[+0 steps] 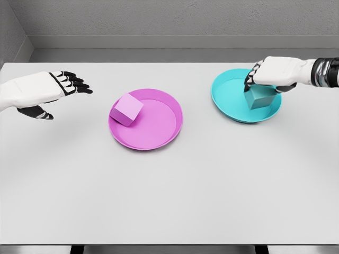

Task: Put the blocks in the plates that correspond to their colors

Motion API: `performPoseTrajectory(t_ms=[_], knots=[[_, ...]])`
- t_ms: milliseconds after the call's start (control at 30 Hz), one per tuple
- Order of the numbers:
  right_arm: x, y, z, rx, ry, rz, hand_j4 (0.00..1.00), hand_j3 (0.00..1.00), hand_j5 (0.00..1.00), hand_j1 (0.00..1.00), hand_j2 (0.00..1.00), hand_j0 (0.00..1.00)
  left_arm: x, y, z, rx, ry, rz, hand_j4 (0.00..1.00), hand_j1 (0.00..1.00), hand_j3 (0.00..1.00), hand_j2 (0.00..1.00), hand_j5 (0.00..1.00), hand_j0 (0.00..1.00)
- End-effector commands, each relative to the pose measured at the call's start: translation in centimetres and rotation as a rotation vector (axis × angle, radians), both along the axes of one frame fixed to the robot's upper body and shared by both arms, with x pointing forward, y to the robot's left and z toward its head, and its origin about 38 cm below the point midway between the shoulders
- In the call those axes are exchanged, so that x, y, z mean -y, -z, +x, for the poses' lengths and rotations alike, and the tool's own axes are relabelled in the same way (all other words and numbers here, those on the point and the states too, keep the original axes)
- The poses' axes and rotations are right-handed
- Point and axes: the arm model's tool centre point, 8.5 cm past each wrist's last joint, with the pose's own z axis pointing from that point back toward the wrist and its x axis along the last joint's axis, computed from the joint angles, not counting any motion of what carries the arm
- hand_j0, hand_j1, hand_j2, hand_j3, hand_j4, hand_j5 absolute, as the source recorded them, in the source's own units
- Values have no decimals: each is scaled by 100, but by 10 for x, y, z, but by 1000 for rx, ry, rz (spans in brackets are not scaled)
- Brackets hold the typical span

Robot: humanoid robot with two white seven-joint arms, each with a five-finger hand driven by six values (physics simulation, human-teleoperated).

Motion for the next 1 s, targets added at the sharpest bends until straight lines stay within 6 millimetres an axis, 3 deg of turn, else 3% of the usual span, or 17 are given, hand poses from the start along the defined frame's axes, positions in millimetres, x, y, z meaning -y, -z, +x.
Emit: performPoseTrajectory(t_ms=[0,233,700,800,967], knots=[[0,-1,0,-8,5,7,100,100,100,100,100,100,-1,-1,0,0,-4,-3,100,100,100,100,100,100],[-13,-7,3,5,-18,28,100,100,100,100,100,100,-4,-3,-1,2,-7,2,100,100,100,100,100,100],[-15,-1,2,-6,-22,33,100,100,100,100,100,100,-6,-5,-1,4,-11,7,100,100,100,100,100,100],[-16,5,0,-17,-21,38,100,100,100,100,100,100,-6,-5,-1,4,-11,6,100,100,100,100,100,100],[-33,18,0,-37,-47,65,100,100,100,100,100,100,-6,-7,-3,9,-7,10,100,100,100,100,100,100]])
